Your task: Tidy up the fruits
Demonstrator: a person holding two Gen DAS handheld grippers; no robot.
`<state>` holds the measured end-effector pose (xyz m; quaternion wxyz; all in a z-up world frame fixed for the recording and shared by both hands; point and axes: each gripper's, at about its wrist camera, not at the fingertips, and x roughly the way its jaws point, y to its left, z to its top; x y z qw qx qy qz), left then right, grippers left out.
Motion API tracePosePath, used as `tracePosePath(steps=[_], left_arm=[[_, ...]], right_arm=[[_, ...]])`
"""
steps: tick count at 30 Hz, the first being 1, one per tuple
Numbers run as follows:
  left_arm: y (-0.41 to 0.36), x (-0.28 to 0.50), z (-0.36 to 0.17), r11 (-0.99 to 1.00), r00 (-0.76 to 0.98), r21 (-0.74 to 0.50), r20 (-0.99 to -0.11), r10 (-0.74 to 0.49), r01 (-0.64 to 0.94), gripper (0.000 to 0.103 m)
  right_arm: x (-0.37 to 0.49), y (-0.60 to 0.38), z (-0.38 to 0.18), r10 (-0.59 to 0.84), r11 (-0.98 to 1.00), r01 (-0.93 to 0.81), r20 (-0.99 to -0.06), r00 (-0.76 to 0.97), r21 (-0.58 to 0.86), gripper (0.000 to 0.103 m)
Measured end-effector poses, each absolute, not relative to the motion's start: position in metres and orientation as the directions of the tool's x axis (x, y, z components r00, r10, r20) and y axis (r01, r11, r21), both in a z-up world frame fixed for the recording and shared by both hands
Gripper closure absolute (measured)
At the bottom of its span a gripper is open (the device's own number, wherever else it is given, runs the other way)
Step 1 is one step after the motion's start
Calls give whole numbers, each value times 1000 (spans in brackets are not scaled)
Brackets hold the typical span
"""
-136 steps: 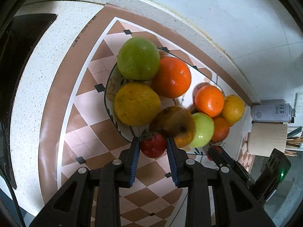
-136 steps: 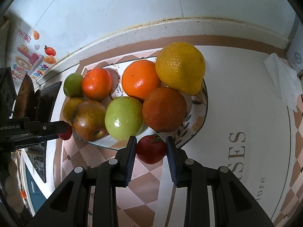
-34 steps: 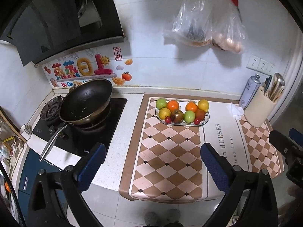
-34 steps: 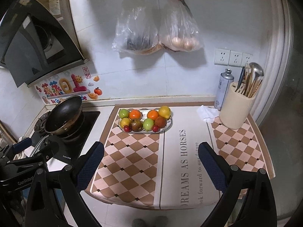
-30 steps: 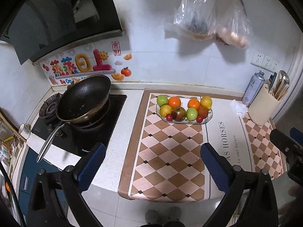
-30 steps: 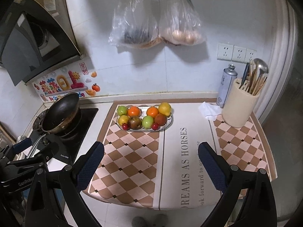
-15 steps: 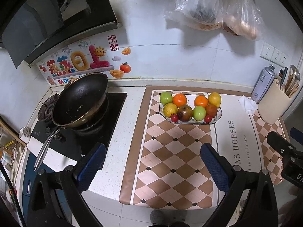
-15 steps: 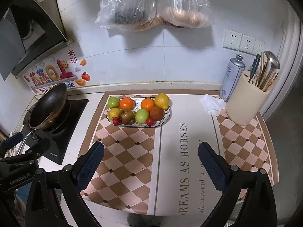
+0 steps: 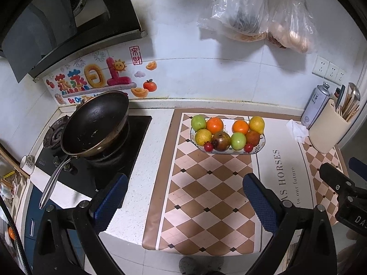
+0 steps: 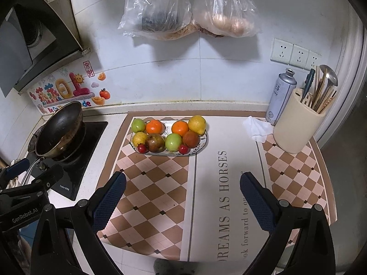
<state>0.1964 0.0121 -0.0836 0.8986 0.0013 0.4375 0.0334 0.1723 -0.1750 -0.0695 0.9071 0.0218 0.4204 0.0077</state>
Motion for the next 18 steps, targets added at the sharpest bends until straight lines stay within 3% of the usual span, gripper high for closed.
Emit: tracePosePath(steps=[18], left_arm=[[12, 191, -81, 998, 618, 23, -784, 50, -52, 0]], right_arm=[[157, -173, -60, 21, 999, 12, -750, 661, 39, 2]])
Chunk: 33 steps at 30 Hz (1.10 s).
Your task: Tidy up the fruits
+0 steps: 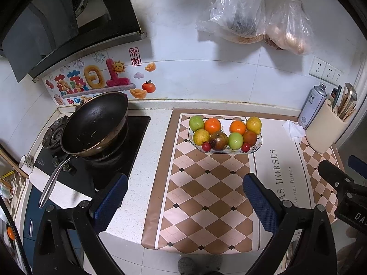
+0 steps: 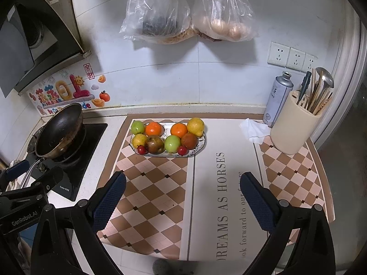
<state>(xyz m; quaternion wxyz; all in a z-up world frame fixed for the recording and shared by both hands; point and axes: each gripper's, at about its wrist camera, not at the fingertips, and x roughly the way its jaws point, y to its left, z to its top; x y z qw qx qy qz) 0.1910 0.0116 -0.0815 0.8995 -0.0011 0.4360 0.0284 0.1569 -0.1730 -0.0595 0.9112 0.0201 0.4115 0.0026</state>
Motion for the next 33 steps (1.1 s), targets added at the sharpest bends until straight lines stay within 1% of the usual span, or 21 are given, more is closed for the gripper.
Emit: tracePosePath(steps=[33], left_arm=[[8, 183, -72, 999, 640, 26, -766, 49, -45, 0]], right_arm=[[151, -174, -52, 17, 999, 12, -746, 665, 34, 1]])
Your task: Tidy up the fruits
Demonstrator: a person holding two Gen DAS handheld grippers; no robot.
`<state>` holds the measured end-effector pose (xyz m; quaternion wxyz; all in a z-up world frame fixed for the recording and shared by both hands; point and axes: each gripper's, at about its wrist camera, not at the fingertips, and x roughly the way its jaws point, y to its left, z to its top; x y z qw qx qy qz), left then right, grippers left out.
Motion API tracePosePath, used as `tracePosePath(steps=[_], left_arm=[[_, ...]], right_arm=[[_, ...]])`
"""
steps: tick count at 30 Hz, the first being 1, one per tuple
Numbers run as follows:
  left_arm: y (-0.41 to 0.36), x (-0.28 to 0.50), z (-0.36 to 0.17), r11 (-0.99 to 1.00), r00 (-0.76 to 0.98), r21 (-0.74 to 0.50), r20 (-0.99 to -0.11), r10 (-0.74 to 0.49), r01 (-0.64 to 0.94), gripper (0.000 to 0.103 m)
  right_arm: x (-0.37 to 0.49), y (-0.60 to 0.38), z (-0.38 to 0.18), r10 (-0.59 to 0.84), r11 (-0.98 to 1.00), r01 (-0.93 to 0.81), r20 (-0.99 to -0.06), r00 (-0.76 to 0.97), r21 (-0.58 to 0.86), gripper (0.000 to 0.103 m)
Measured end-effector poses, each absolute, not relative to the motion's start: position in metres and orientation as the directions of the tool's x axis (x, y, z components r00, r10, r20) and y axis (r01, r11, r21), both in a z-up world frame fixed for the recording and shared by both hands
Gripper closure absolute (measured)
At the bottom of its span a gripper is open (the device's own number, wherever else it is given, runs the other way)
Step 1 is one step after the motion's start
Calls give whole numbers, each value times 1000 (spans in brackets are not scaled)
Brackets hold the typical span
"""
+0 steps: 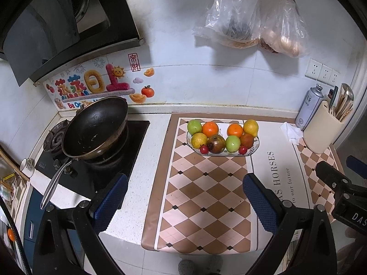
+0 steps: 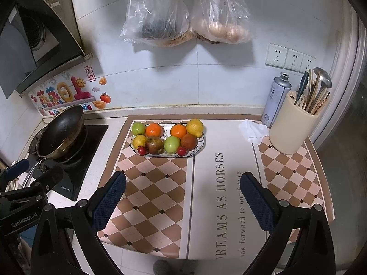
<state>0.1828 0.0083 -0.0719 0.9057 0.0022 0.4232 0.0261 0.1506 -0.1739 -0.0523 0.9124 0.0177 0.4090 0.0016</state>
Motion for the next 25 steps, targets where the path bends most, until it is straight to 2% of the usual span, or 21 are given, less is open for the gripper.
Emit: tracePosePath(steps=[25], left_arm=[[8, 179, -71, 999, 656, 19, -754, 45, -46, 0]], right_arm=[[146, -174, -53, 10, 999, 28, -748, 664, 38, 1]])
